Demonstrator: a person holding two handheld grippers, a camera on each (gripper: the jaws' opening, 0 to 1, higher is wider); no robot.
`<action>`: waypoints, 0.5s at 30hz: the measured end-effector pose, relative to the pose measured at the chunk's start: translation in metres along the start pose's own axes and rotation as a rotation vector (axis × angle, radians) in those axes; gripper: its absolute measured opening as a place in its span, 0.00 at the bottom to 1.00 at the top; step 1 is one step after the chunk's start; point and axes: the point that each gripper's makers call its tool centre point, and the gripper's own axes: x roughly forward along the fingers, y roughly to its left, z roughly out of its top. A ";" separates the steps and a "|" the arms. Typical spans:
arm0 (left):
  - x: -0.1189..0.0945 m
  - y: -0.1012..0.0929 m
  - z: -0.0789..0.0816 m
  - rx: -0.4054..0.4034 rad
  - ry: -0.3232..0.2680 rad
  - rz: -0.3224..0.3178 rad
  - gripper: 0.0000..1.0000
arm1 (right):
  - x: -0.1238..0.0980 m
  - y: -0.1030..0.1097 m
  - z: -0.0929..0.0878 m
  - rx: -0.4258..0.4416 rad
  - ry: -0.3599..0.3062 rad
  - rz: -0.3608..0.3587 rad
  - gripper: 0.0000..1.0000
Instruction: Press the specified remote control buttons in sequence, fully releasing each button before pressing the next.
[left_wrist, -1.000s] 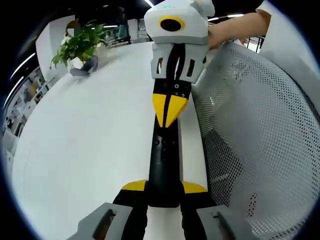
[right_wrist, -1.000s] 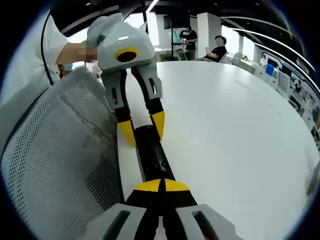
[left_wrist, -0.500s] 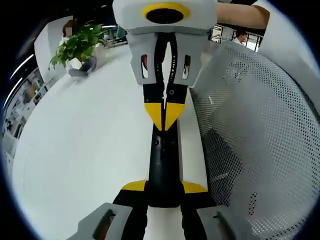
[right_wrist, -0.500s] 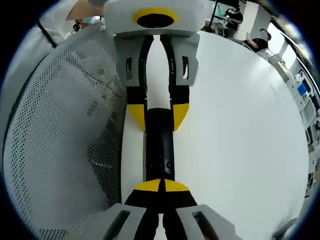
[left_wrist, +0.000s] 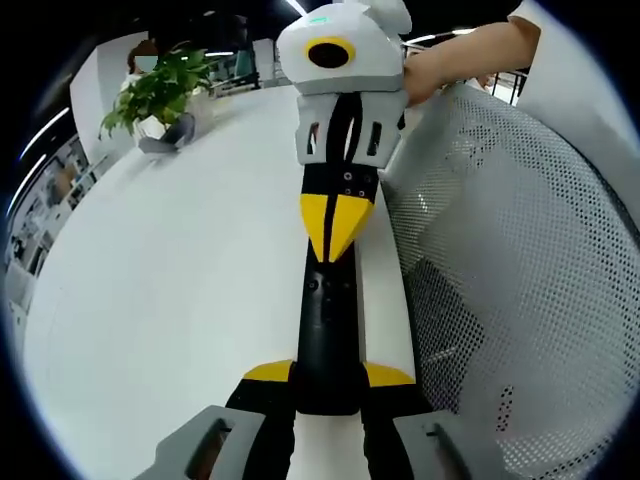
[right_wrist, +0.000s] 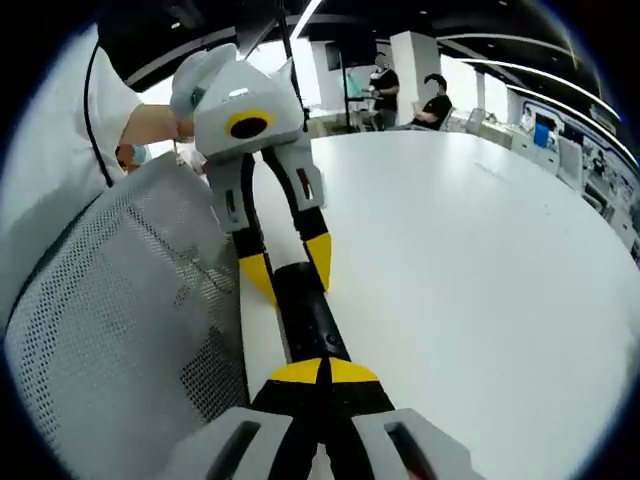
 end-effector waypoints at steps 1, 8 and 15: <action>0.000 0.000 0.000 0.000 -0.001 0.000 0.24 | 0.000 0.000 0.000 -0.014 0.014 0.002 0.00; 0.000 0.000 0.000 0.004 0.003 -0.002 0.24 | 0.002 0.001 0.000 -0.165 0.105 0.002 0.00; 0.000 0.000 0.000 0.007 0.006 -0.004 0.24 | 0.005 0.002 0.000 -0.381 0.262 0.008 0.00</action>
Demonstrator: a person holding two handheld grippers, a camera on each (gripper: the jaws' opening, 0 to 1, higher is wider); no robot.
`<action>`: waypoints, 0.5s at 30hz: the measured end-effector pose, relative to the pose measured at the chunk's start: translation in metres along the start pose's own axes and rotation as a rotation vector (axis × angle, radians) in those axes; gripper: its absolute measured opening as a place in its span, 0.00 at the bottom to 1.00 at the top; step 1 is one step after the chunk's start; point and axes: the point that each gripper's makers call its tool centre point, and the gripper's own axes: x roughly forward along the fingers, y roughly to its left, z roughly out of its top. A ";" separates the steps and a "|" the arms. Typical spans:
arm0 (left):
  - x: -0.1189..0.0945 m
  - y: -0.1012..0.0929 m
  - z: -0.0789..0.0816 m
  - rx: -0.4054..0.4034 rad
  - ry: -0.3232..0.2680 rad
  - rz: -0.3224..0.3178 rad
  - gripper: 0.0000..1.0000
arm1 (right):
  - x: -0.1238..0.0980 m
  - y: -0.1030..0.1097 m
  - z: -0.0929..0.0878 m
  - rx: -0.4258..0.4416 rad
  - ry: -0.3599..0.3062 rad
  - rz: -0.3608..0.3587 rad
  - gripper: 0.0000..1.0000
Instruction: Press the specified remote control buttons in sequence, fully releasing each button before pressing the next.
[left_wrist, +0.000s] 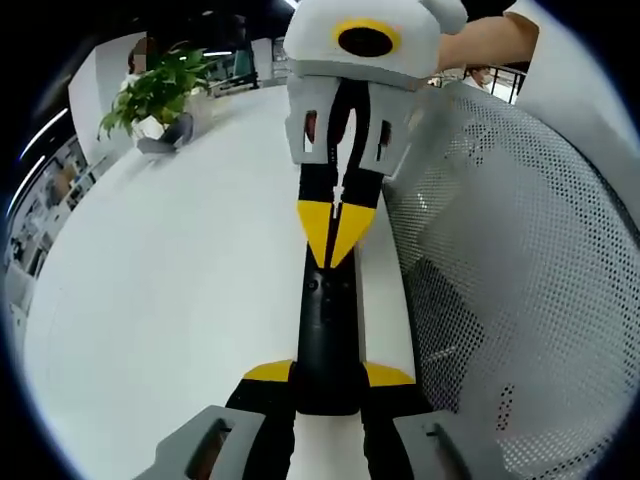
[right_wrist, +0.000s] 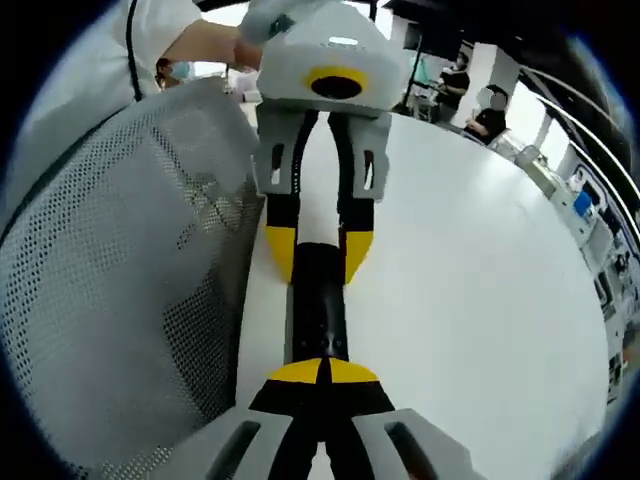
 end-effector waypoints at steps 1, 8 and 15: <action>0.000 0.000 0.000 0.001 0.001 -0.001 0.24 | 0.000 0.000 0.000 -0.023 0.034 0.006 0.00; 0.000 -0.001 0.000 0.005 0.004 -0.004 0.24 | 0.003 -0.001 -0.001 0.051 0.162 0.034 0.00; 0.000 -0.001 0.000 0.003 0.004 -0.004 0.24 | 0.000 -0.007 0.000 0.392 0.008 -0.034 0.00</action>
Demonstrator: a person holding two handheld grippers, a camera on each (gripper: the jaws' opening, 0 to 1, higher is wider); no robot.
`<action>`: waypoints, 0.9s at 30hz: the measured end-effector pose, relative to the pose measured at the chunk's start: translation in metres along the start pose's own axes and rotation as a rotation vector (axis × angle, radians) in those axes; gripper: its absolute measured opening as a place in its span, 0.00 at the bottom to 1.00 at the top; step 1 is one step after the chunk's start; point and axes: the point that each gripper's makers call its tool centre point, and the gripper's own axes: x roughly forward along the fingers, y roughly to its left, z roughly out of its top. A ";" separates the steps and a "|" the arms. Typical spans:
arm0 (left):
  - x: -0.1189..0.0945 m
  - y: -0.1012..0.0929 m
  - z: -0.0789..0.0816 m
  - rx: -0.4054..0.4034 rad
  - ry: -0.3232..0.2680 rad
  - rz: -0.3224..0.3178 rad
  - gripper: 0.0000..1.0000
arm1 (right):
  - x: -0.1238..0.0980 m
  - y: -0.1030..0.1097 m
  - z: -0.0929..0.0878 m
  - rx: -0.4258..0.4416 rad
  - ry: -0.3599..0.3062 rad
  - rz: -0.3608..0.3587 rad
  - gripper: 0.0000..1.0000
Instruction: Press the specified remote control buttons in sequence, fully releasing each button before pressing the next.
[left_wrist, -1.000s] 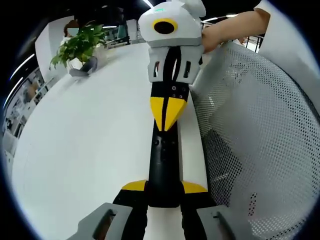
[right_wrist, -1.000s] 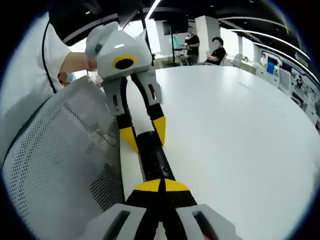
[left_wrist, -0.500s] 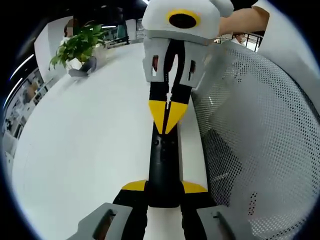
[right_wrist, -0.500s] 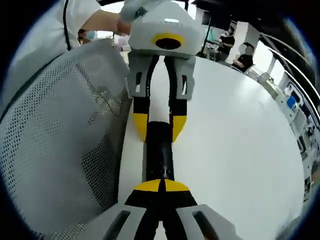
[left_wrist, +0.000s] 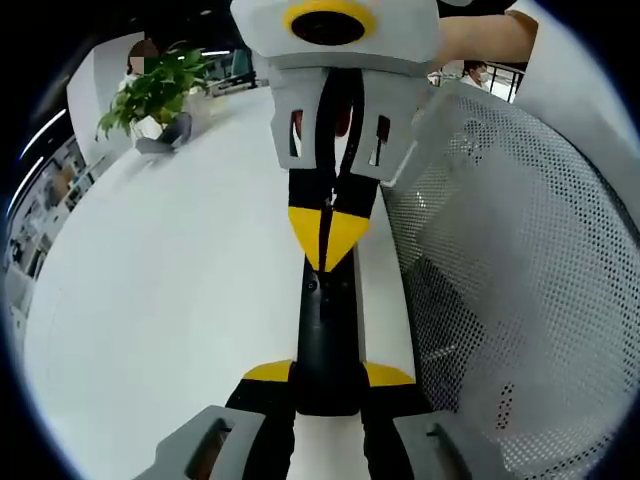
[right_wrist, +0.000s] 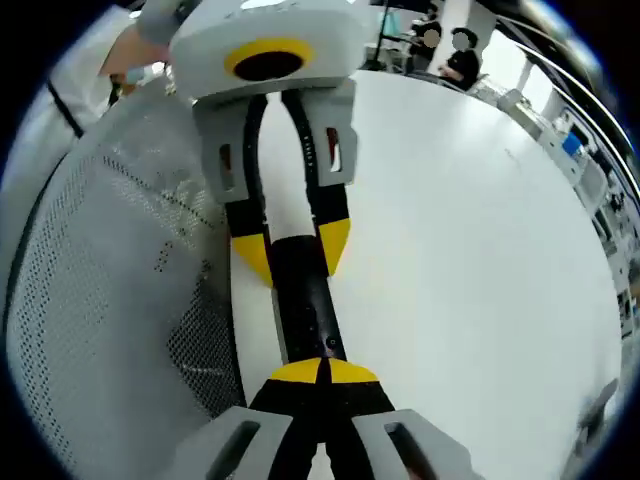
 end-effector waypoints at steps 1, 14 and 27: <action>0.000 0.000 0.000 0.000 0.001 0.000 0.24 | -0.001 0.000 0.000 -0.008 -0.028 -0.003 0.00; 0.001 0.000 -0.001 -0.008 0.025 0.001 0.24 | 0.004 0.027 0.005 -0.147 -0.065 -0.031 0.00; 0.000 0.000 -0.001 0.004 0.030 -0.006 0.24 | 0.008 0.025 0.007 -0.144 0.016 -0.040 0.00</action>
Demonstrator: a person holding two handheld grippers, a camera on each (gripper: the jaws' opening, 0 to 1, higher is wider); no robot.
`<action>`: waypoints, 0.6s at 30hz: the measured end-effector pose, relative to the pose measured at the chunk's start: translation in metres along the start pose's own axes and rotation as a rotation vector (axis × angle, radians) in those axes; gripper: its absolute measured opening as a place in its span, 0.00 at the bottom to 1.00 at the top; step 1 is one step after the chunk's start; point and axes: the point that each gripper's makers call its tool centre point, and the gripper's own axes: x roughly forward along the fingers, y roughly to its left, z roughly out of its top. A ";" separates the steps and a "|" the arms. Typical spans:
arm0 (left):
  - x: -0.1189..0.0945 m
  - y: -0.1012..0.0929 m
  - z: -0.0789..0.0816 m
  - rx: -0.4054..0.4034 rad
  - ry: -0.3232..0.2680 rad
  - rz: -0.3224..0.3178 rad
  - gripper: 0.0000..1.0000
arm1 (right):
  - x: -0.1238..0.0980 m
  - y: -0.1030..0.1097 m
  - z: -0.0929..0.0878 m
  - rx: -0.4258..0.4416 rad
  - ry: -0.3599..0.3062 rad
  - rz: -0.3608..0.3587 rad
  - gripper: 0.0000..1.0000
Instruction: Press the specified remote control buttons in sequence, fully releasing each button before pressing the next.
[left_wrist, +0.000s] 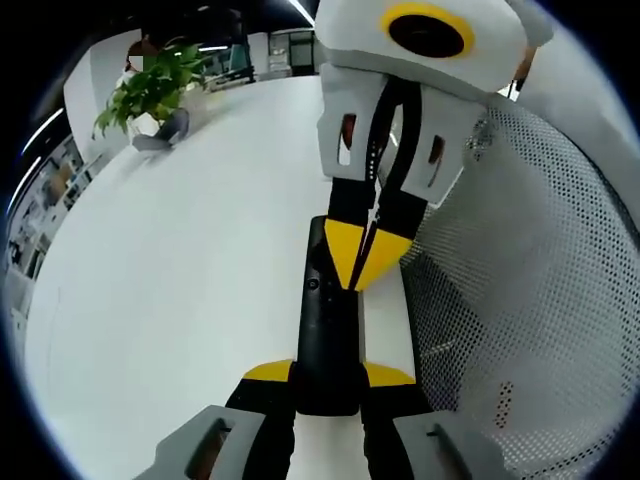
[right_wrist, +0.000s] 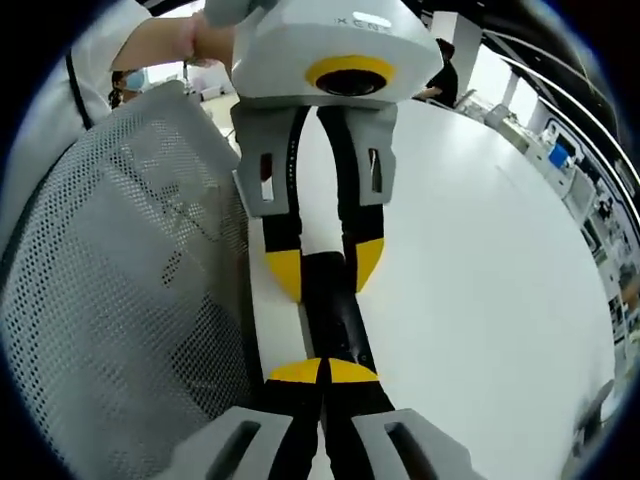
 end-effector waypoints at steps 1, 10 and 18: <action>0.000 0.000 0.000 0.000 0.000 0.000 0.24 | 0.000 0.000 -0.001 -0.001 0.001 0.000 0.00; 0.000 0.001 0.001 -0.005 -0.008 0.000 0.24 | -0.006 -0.005 -0.004 0.101 -0.091 -0.024 0.00; 0.001 0.001 0.001 -0.009 -0.004 -0.008 0.24 | -0.006 -0.017 0.001 0.092 -0.089 -0.044 0.00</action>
